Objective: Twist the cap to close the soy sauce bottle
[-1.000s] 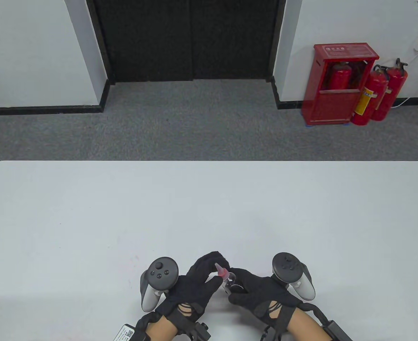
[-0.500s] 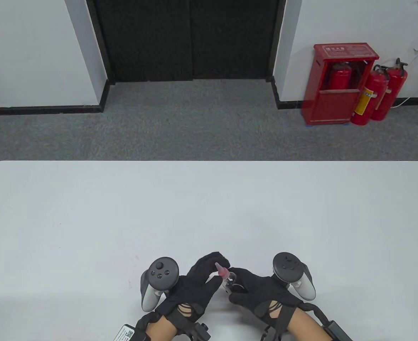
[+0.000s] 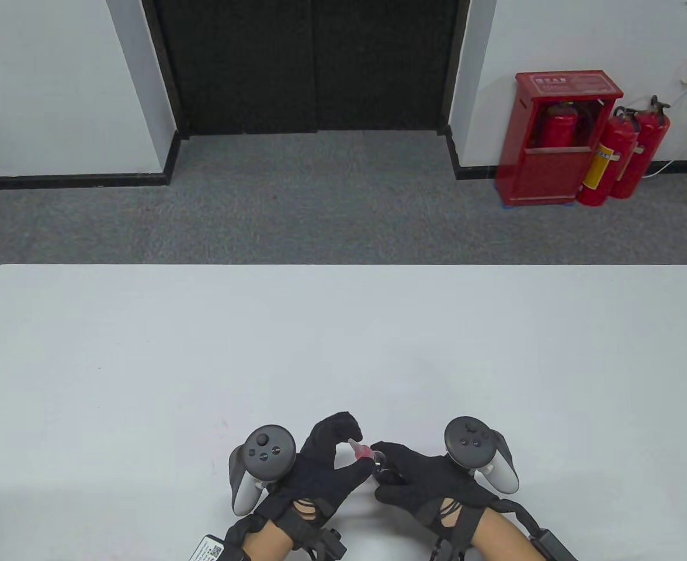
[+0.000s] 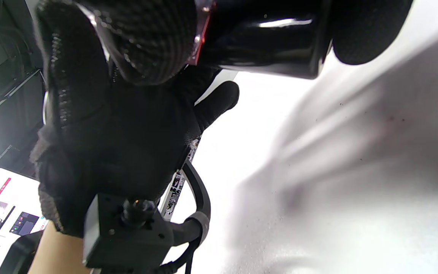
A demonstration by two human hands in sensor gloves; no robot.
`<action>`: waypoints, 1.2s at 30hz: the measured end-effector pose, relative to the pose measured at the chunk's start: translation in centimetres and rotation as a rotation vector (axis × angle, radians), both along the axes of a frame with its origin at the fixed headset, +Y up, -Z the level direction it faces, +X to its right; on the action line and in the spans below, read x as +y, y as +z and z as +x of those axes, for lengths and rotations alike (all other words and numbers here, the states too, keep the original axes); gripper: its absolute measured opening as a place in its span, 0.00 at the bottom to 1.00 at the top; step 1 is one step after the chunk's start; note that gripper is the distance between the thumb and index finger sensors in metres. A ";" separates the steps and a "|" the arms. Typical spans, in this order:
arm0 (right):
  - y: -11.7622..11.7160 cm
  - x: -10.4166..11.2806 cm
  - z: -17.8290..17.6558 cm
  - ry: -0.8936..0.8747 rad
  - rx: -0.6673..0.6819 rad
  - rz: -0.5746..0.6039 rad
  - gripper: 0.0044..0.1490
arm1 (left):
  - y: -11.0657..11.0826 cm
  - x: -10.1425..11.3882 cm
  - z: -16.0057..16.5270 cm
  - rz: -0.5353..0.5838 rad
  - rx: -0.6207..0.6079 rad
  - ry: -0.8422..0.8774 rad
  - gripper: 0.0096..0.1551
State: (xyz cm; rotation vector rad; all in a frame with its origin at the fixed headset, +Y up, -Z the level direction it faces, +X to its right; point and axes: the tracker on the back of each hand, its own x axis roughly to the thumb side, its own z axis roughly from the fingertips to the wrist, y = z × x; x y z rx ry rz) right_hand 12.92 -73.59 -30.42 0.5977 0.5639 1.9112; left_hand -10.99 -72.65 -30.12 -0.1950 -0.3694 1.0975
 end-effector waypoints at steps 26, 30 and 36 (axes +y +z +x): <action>-0.2 -0.3 0.2 -0.052 -0.004 -0.040 0.50 | -0.2 0.0 0.1 -0.027 -0.076 0.095 0.36; -0.2 -0.3 0.2 -0.050 -0.001 -0.044 0.50 | -0.3 -0.2 0.0 -0.046 -0.088 0.121 0.36; -0.2 -0.3 0.3 -0.056 -0.003 -0.042 0.50 | -0.3 -0.1 0.1 -0.052 -0.104 0.130 0.36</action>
